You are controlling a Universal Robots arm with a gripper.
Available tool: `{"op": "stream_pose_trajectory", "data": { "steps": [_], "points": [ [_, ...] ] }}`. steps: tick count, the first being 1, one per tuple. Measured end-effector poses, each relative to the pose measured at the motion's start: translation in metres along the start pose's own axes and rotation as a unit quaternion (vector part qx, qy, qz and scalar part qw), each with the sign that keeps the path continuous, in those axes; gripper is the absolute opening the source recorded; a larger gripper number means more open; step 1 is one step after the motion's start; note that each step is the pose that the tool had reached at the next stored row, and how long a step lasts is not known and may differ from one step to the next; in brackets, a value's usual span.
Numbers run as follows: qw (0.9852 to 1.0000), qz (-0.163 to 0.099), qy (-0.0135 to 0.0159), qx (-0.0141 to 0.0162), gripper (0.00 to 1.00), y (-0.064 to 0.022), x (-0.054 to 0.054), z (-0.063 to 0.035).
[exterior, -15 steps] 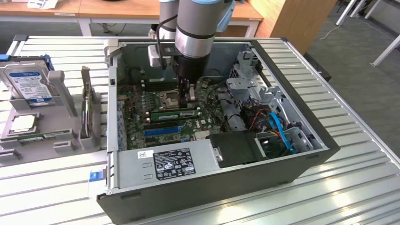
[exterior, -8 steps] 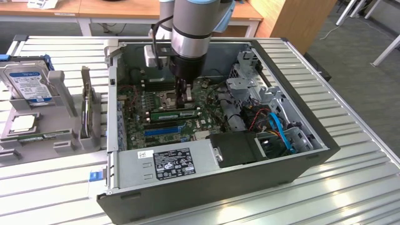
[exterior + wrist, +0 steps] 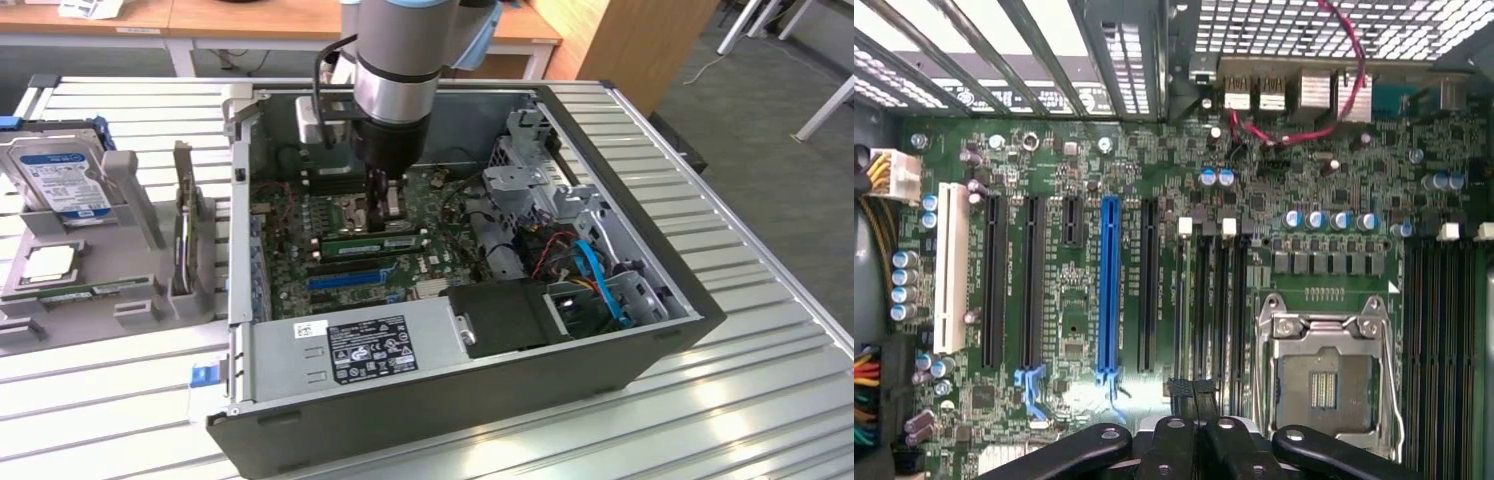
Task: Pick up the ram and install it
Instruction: 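Press down the ram until it locks into place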
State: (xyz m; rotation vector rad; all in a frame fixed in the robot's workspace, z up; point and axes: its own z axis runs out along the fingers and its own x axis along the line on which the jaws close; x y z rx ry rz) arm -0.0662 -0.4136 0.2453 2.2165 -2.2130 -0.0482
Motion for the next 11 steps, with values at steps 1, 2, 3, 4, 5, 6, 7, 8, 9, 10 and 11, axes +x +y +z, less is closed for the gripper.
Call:
{"op": "stream_pose_trajectory", "data": {
  "steps": [1, 2, 3, 4, 5, 6, 7, 8, 9, 10, 11],
  "points": [
    [1.0, 0.0, 0.0, 0.0, 0.1, 0.0013, 0.0, 0.0001],
    [1.0, 0.0, 0.0, 0.0, 0.1, 0.0028, 0.0, 0.0001],
    [1.0, 0.0, 0.0, 0.0, 0.1, 0.0041, 0.0, 0.0001],
    [1.0, 0.0, 0.0, 0.0, 0.1, 0.0054, 0.0, 0.0001],
    [1.0, 0.0, 0.0, 0.0, 0.1, 0.0067, 0.0, 0.0002],
    [1.0, 0.0, 0.0, 0.0, 0.1, 0.0081, 0.0, 0.0002],
    [1.0, 0.0, 0.0, 0.0, 0.1, 0.0094, 0.0, 0.0002],
    [1.0, 0.0, 0.0, 0.0, 0.1, 0.0108, 0.0, 0.0003],
    [1.0, 0.0, 0.0, 0.0, 0.1, 0.0122, 0.0, 0.0004],
    [1.0, 0.0, 0.0, 0.0, 0.1, 0.0135, 0.0, 0.0004],
    [1.0, 0.0, 0.0, 0.0, 0.1, 0.0148, 0.0, 0.0004]
  ]
}}
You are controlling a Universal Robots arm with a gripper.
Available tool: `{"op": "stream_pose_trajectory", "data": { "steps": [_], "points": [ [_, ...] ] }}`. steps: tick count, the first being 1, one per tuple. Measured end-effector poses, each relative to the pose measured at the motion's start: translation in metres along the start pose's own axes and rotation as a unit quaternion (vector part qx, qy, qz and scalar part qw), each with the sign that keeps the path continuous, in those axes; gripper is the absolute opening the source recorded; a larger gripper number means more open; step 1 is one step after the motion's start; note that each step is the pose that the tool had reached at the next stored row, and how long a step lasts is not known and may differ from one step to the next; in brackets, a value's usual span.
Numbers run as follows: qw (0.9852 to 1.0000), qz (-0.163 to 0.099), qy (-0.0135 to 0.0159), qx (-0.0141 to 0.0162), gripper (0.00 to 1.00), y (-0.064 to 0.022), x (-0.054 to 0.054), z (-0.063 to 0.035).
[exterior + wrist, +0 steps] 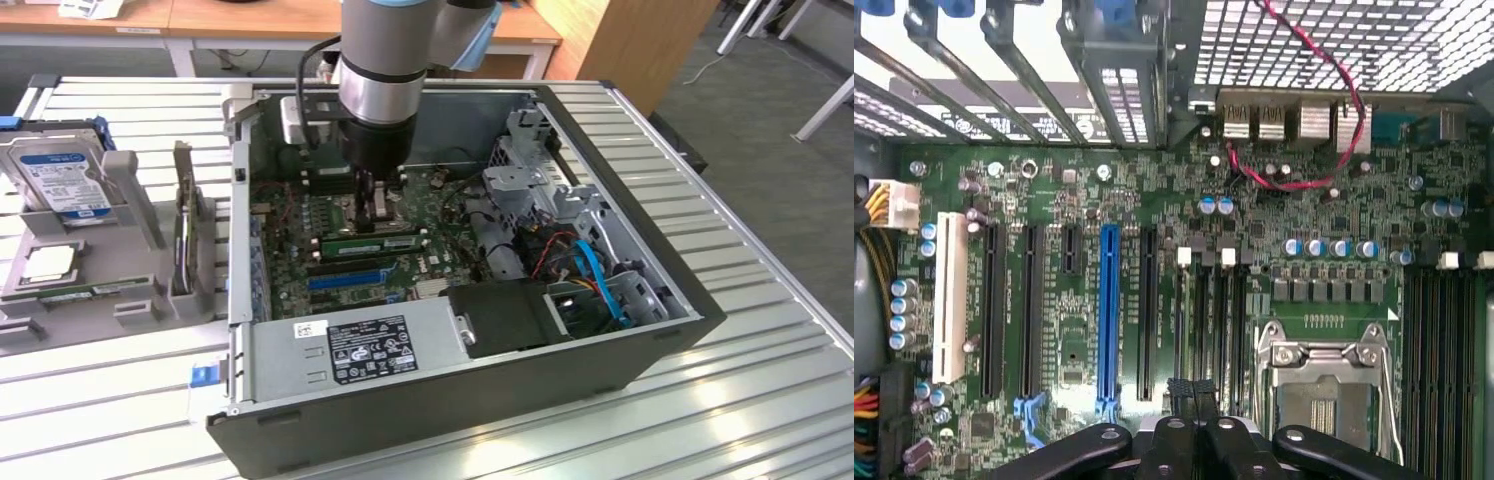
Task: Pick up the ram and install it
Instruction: 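Press down the ram until it locks into place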
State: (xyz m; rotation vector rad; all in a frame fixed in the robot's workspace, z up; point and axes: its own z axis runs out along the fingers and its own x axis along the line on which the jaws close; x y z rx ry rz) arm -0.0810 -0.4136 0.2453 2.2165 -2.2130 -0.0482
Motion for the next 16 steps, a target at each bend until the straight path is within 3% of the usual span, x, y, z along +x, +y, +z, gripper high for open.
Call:
{"op": "stream_pose_trajectory", "data": {
  "steps": [5, 16],
  "points": [
    [1.0, 0.0, 0.0, 0.0, 0.1, 0.0056, 0.0, 0.0001],
    [1.0, 0.0, 0.0, 0.0, 0.1, 0.0092, 0.0, 0.0003]
  ]
}}
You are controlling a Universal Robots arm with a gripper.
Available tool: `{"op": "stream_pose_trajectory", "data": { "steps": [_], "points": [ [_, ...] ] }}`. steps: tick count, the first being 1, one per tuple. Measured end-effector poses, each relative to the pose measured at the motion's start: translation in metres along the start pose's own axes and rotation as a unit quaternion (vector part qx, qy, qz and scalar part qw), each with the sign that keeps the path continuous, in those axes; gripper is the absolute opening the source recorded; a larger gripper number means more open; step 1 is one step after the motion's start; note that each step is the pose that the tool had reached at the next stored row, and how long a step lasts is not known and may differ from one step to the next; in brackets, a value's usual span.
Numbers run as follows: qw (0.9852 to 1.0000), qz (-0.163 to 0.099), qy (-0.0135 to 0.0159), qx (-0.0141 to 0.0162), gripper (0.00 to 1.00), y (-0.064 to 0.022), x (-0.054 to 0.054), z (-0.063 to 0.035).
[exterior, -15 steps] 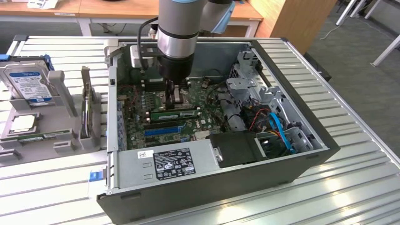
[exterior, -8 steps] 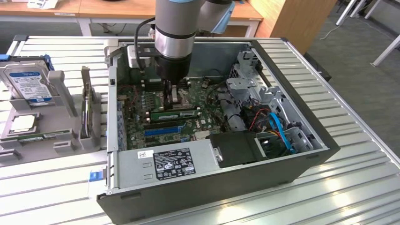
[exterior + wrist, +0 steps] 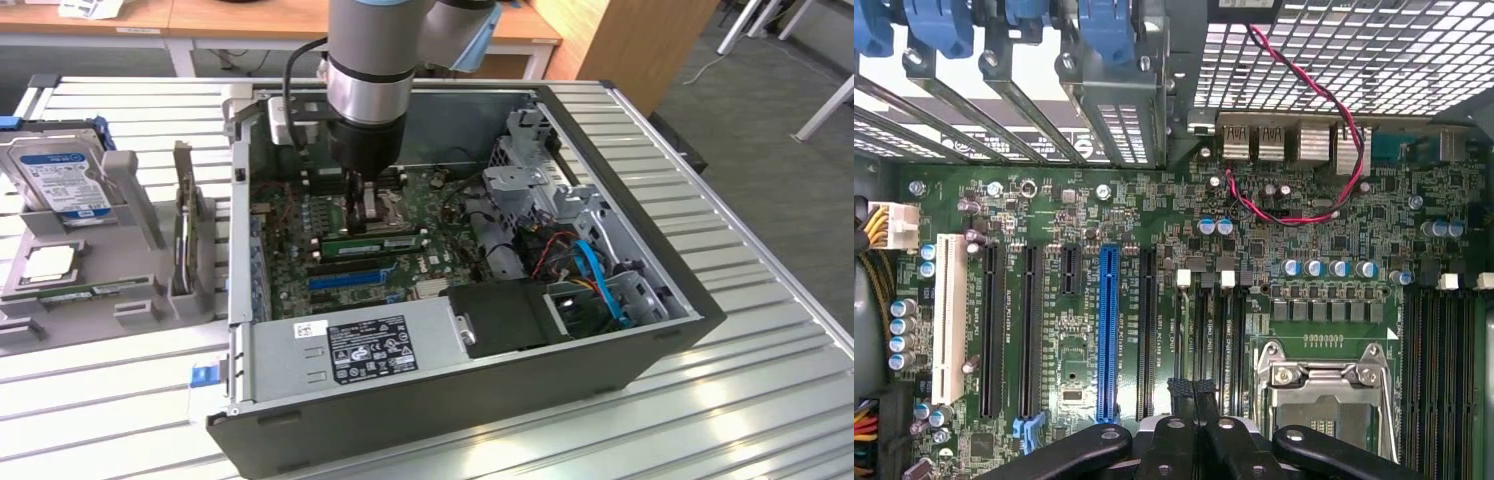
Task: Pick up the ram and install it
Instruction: 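Press down the ram until it locks into place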
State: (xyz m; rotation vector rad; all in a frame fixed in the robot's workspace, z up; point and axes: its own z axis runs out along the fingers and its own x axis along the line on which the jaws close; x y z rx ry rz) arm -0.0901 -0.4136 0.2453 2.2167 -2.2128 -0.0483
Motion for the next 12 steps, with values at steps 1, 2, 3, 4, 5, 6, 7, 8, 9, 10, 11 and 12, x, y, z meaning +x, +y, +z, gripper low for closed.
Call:
{"op": "stream_pose_trajectory", "data": {
  "steps": [1, 2, 3, 4, 5, 6, 7, 8, 9, 10, 11, 12],
  "points": [
    [1.0, 0.0, 0.0, 0.0, 0.1, 0.0001, 0.0, 0.0],
    [1.0, 0.0, 0.0, 0.0, 0.1, 0.0001, 0.0, 0.0],
    [1.0, 0.0, 0.0, 0.0, 0.1, 0.0001, 0.0, 0.0],
    [1.0, 0.0, 0.0, 0.0, 0.1, 0.0001, 0.0, 0.0],
    [1.0, 0.0, 0.0, 0.0, 0.1, 0.0001, 0.0, 0.0],
    [1.0, 0.0, 0.0, 0.0, 0.1, 0.0001, 0.0, 0.0],
    [1.0, 0.0, 0.0, 0.0, 0.1, 0.0001, 0.0001, 0.0005],
    [1.0, 0.0, -0.0001, 0.0, 0.1, 0.0001, 0.0001, 0.001],
    [1.0, 0.0, -0.0001, 0.0, 0.1, 0.0001, 0.0, 0.0016],
    [1.0, 0.0, -0.0001, 0.0, 0.1, 0.0001, 0.0, 0.0022],
    [1.0, 0.0, -0.0002, 0.0, 0.1, 0.0001, 0.0, 0.0028],
    [1.0, 0.0, -0.0002, 0.0, 0.1, 0.0, 0.0, 0.0034]
  ]
}}
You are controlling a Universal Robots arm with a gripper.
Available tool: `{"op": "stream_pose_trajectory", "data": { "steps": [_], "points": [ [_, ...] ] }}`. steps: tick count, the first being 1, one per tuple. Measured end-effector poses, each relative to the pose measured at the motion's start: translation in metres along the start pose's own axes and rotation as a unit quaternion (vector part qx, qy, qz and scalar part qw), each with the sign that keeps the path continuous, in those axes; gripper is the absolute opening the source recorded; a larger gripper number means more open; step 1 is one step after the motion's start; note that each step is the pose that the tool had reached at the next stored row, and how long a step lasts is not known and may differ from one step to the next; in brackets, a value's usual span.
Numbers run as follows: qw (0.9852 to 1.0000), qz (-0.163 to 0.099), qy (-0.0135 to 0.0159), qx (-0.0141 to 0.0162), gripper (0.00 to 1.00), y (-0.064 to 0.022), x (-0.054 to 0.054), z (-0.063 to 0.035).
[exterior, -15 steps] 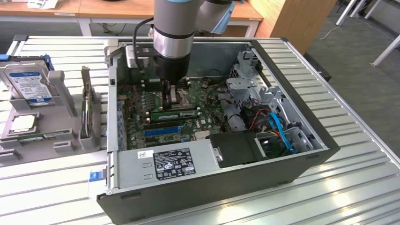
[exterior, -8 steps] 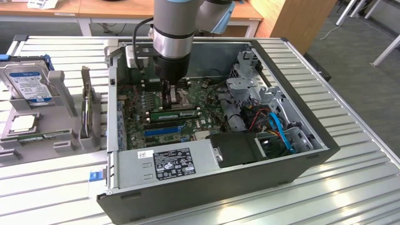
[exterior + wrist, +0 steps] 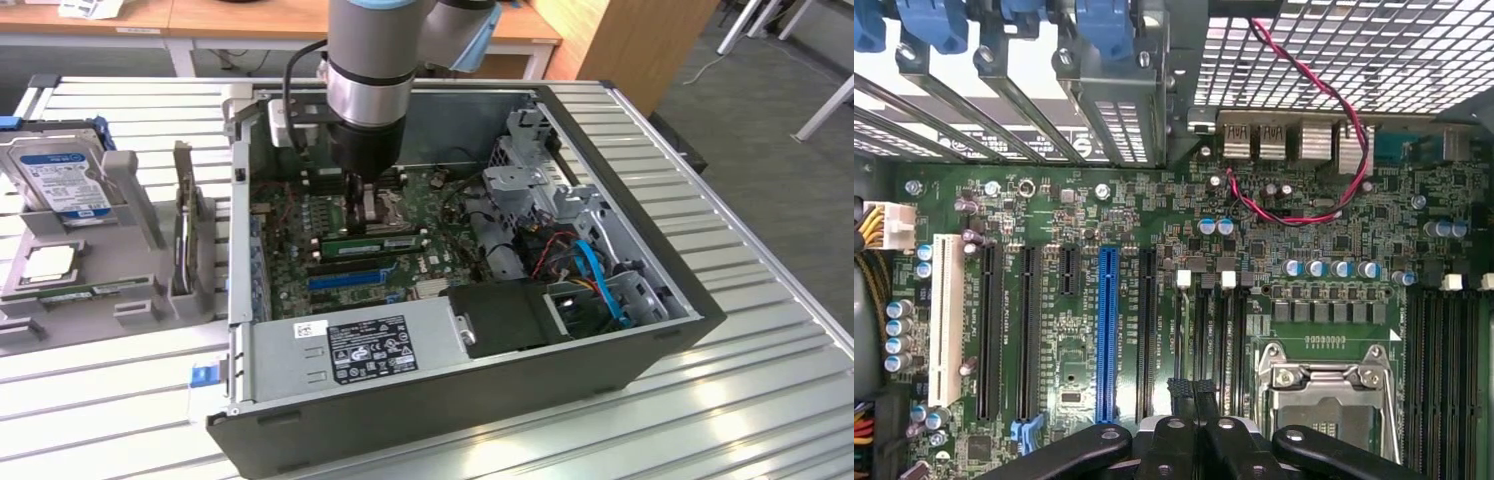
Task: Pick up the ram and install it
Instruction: 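Press down the ram until it locks into place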
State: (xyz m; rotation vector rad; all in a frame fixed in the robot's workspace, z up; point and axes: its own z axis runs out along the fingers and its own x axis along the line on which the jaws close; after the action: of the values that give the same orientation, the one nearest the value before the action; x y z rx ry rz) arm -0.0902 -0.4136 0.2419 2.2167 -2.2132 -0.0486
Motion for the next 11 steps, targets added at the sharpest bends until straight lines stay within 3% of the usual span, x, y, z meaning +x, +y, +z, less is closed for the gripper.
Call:
{"op": "stream_pose_trajectory", "data": {
  "steps": [11],
  "points": [
    [1.0, 0.0, 0.0001, -0.0001, 0.1, -0.0001, 0.0001, 0.0047]
  ]
}}
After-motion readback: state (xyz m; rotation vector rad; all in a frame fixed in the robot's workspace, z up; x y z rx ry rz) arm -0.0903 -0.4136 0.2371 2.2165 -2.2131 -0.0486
